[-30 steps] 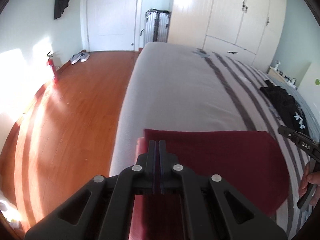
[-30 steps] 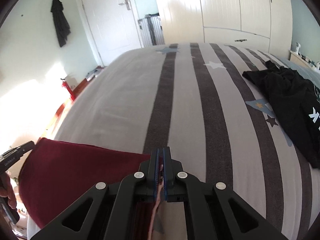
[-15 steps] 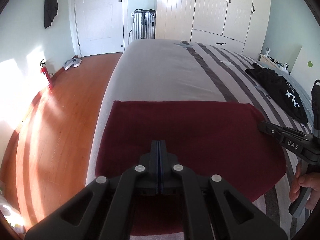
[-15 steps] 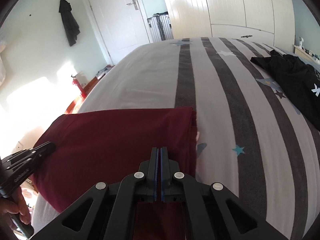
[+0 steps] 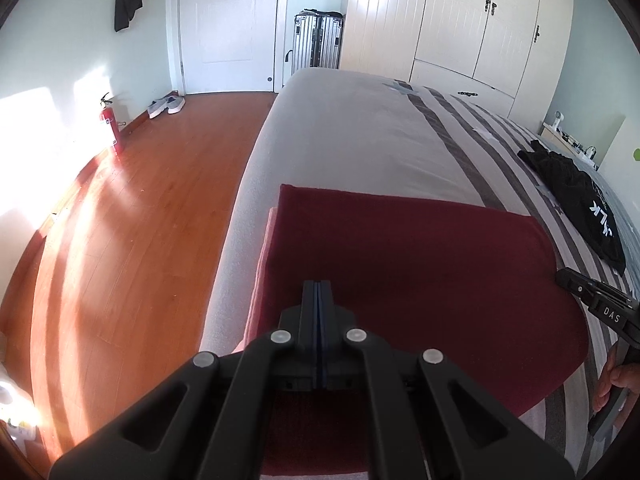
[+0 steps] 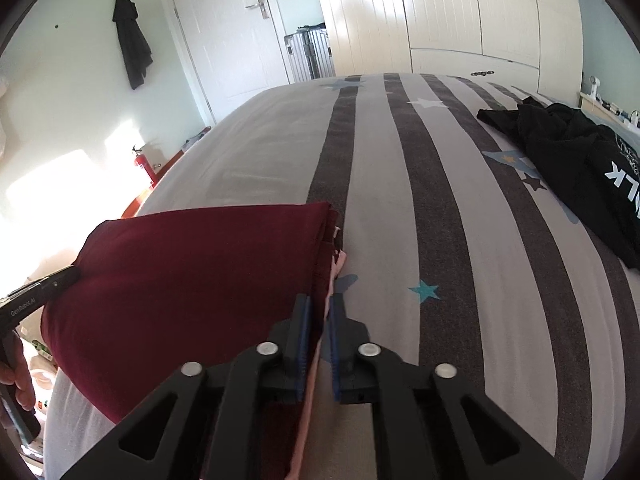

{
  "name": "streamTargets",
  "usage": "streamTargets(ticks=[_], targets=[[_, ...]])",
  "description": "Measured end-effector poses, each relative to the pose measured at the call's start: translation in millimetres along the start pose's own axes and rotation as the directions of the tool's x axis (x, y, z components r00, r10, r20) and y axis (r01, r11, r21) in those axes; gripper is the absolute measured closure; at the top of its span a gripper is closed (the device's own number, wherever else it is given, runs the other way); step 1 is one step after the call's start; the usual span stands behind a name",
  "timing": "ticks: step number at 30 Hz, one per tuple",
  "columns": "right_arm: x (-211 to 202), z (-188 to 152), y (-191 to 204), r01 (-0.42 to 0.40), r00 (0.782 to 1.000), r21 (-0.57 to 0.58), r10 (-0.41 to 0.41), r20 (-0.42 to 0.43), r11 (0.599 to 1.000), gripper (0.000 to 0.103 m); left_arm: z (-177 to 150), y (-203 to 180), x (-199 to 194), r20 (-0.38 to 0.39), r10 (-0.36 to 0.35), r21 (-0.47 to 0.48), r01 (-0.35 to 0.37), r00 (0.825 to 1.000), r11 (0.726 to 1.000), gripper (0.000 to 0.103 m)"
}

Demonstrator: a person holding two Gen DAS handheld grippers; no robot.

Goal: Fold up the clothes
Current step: 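Press the sweatshirt onto the pink shirt and open both grippers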

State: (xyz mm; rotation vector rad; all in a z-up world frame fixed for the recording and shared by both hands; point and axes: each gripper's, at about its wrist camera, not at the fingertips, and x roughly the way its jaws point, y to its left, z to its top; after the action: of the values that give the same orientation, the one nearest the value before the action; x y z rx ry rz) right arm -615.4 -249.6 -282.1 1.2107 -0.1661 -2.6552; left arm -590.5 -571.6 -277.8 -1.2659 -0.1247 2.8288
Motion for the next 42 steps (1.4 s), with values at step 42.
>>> streamTargets(ticks=[42], targets=[[-54.7, -47.0, 23.2, -0.019, 0.999, -0.019, 0.02, 0.027, 1.0, 0.101, -28.1, 16.6, -43.4, -0.006, 0.052, -0.055, -0.052, 0.999, 0.997, 0.101]])
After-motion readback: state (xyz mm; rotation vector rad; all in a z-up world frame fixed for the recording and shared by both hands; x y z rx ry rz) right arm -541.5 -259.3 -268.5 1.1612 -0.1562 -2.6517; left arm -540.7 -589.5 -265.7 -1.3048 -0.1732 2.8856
